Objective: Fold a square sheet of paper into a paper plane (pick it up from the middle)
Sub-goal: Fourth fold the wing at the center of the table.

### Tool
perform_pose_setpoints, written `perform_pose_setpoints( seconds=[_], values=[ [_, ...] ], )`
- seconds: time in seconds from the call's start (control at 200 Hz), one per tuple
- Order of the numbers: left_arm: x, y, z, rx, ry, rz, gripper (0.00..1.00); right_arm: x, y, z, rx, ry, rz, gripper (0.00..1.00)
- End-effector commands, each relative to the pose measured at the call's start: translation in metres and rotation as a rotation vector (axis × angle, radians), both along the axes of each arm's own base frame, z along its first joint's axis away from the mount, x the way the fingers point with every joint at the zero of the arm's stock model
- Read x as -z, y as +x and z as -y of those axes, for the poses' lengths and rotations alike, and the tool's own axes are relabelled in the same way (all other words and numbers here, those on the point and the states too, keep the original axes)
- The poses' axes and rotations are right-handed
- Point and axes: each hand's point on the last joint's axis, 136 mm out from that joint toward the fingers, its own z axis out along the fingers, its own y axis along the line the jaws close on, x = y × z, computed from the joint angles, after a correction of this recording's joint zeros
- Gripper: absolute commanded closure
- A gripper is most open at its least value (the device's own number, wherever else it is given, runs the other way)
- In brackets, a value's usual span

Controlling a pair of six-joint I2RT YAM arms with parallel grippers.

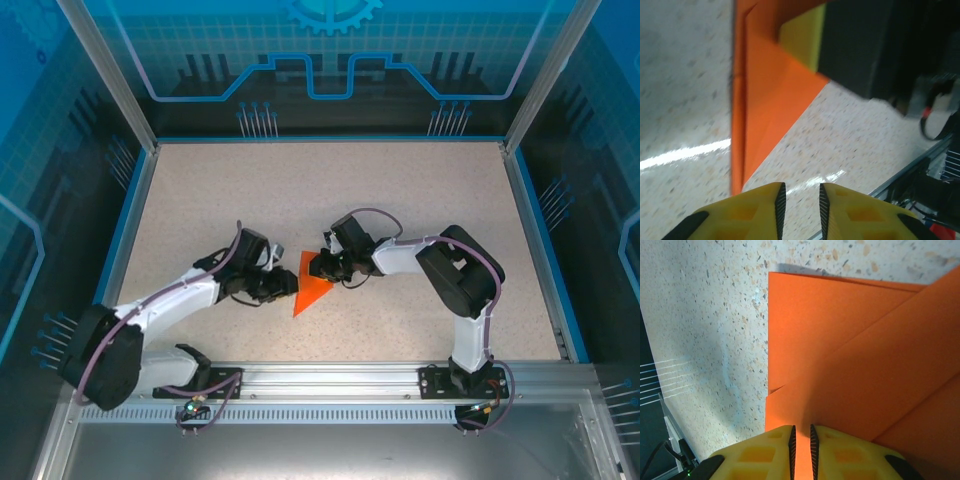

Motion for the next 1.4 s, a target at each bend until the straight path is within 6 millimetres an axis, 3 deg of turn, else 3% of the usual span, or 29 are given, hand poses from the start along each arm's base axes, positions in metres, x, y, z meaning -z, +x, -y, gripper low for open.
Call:
perform_pose_setpoints(
  seconds=[0.0, 0.155, 0.325, 0.505, 0.63, 0.755, 0.87, 1.06, 1.241, 1.391],
  values=[
    [-0.002, 0.017, 0.017, 0.014, -0.057, -0.022, 0.75, 0.017, -0.004, 0.014, 0.014, -0.069, -0.067, 0.81],
    [0.012, 0.029, 0.026, 0.027, -0.062, -0.052, 0.78, 0.013, 0.000, 0.011, 0.022, -0.055, -0.065, 0.81],
    [0.041, 0.027, 0.025, -0.001, -0.043, -0.118, 0.82, 0.013, 0.001, 0.010, 0.018, -0.058, -0.072, 0.81],
    [0.073, 0.022, 0.011, -0.038, 0.058, -0.180, 0.89, 0.007, 0.004, 0.007, 0.020, -0.035, -0.070, 0.81],
    [0.089, 0.014, 0.001, -0.055, 0.118, -0.214, 0.92, -0.011, 0.011, 0.006, 0.016, -0.003, -0.035, 0.80],
    [0.091, 0.009, -0.004, -0.055, 0.131, -0.217, 0.92, -0.031, 0.018, 0.010, 0.025, 0.018, 0.013, 0.80],
    [0.084, 0.011, -0.002, -0.054, 0.116, -0.197, 0.91, -0.036, 0.023, 0.012, 0.031, 0.019, 0.028, 0.79],
    [0.074, 0.016, 0.001, -0.048, 0.098, -0.167, 0.88, -0.023, 0.023, 0.003, 0.011, 0.019, -0.006, 0.79],
    [0.080, 0.015, 0.001, -0.042, 0.109, -0.187, 0.89, 0.002, 0.035, 0.015, 0.064, -0.015, -0.037, 0.80],
    [0.088, 0.010, -0.001, -0.040, 0.118, -0.205, 0.91, -0.001, 0.048, 0.022, 0.072, -0.022, -0.004, 0.81]
  ],
)
